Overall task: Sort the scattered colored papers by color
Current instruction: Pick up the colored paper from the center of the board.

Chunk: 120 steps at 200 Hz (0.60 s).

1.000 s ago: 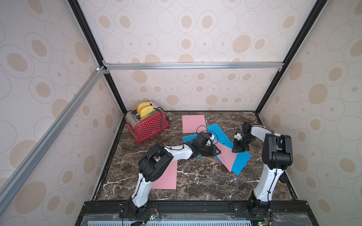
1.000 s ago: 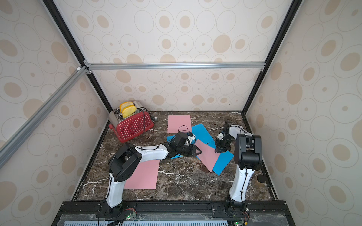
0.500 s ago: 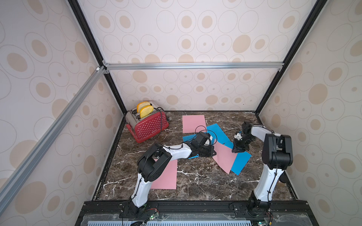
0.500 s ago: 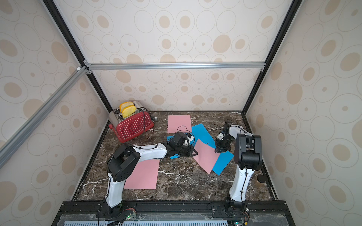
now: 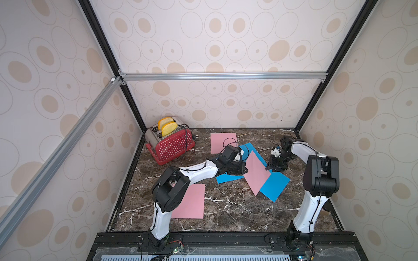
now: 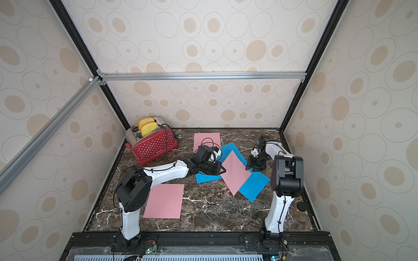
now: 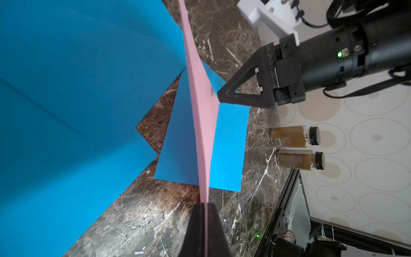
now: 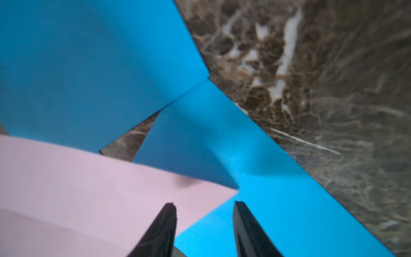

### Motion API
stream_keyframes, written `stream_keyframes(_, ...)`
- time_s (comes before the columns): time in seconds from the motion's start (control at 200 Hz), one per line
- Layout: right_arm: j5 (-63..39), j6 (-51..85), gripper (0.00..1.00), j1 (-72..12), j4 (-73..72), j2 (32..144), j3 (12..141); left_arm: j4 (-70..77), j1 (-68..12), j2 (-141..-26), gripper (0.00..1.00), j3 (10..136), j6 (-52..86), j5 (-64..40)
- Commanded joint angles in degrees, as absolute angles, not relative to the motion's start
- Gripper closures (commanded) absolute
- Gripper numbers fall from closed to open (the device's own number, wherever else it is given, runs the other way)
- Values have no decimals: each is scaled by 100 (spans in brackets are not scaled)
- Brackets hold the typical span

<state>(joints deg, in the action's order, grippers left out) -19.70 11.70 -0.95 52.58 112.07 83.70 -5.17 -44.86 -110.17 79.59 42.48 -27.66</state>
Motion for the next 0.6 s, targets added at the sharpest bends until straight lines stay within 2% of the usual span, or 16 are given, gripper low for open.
stream_keyframes(0.0, -2243, 1171, 41, -126, 5481, 10619, 8601, -1159, -4368, -10469, 100, 8191, 3828, -2474)
stream_keyframes(0.245, -2808, 1267, 35, -131, 5514, 9979, 8403, -1992, -4304, -9173, 100, 7197, 3850, -1408)
stream_keyframes(0.596, -3914, 1814, 36, -377, 4501, 9388, 7034, -2739, -4313, -7370, 100, 5504, 4831, 266)
